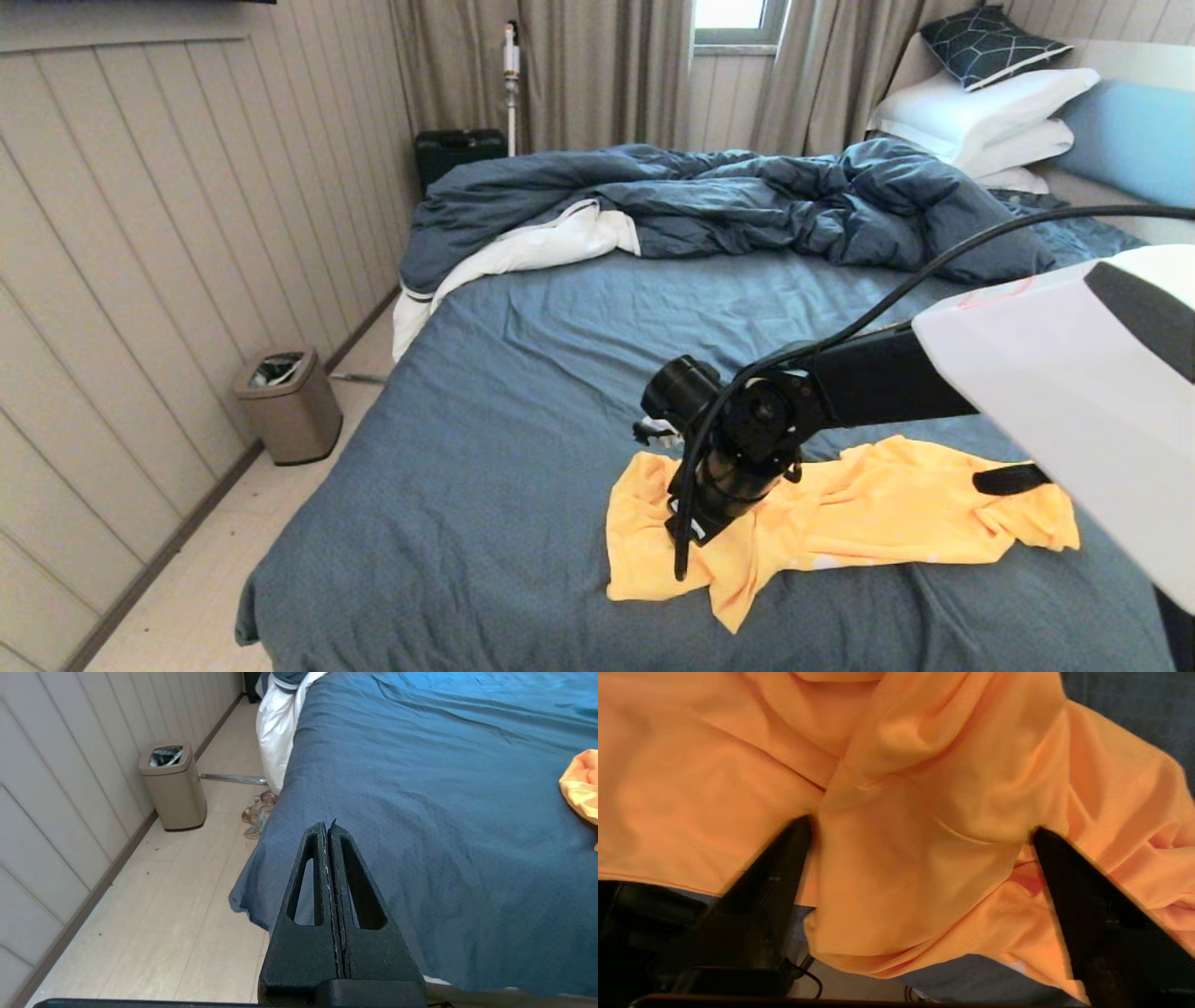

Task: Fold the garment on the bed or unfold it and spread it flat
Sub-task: Unford the yellow T-shirt

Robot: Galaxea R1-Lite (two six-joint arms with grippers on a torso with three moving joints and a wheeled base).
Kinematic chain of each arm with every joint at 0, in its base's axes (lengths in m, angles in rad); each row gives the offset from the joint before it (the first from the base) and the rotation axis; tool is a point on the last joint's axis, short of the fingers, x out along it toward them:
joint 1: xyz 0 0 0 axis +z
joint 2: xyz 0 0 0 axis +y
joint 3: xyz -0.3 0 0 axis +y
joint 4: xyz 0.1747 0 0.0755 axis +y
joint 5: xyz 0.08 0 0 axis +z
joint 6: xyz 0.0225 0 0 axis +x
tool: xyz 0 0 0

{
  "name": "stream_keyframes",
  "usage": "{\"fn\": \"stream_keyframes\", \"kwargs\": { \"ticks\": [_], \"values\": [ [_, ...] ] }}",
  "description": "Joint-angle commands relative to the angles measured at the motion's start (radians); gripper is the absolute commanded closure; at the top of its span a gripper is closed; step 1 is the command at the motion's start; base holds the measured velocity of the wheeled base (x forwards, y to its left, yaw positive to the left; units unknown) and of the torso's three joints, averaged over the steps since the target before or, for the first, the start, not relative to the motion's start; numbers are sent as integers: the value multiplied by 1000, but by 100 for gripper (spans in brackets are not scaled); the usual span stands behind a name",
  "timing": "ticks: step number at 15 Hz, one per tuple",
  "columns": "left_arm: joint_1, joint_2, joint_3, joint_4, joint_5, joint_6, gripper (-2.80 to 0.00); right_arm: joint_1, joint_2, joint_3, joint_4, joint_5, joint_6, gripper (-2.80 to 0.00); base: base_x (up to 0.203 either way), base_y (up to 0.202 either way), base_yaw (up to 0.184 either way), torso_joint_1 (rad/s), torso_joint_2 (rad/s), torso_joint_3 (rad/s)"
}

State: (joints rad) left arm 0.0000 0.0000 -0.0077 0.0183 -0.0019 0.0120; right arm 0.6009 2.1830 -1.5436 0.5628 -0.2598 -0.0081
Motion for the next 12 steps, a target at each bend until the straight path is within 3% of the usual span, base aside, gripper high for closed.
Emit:
{"fn": "stream_keyframes", "kwargs": {
  "ticks": [1,12],
  "values": [
    [0,0,0,0,0,0,0,2,0,0,3,-1,-1,0,0,0,0,0,0,0],
    [0,0,0,0,0,0,0,-26,13,-8,-4,-3,-1,0,0,0,0,0,0,0]
  ]
}}
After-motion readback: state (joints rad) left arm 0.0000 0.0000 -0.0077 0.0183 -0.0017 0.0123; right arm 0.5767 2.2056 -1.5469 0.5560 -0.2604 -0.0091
